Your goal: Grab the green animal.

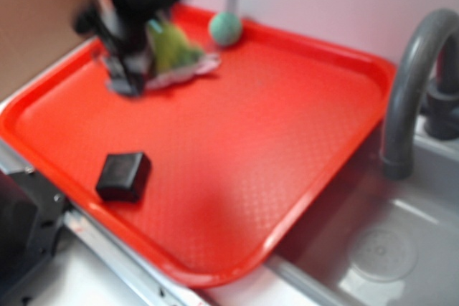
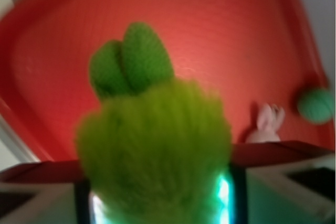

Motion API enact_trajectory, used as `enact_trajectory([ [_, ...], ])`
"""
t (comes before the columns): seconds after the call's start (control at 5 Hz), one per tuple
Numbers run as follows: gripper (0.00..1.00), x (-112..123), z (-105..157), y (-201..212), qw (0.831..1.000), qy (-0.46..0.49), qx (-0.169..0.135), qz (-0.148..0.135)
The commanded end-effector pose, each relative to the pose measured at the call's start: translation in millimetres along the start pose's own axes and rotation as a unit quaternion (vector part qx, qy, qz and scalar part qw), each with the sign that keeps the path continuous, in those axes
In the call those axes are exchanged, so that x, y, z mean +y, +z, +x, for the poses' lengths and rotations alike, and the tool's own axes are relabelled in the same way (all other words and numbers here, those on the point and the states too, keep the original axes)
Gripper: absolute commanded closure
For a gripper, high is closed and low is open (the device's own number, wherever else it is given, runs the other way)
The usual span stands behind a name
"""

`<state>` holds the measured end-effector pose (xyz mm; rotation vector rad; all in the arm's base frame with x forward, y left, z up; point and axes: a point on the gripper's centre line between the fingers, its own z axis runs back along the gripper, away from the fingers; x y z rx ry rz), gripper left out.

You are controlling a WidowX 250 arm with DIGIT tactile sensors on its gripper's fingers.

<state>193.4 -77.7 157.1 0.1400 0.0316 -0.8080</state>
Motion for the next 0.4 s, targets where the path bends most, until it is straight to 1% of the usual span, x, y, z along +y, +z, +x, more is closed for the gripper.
enact_trajectory([
  [0.0,1.00,-17.2,-55.9,30.2,0.960,0.254,-0.086,-0.075],
  [0.2,0.97,-18.6,-43.3,29.9,0.923,0.372,-0.068,-0.074],
])
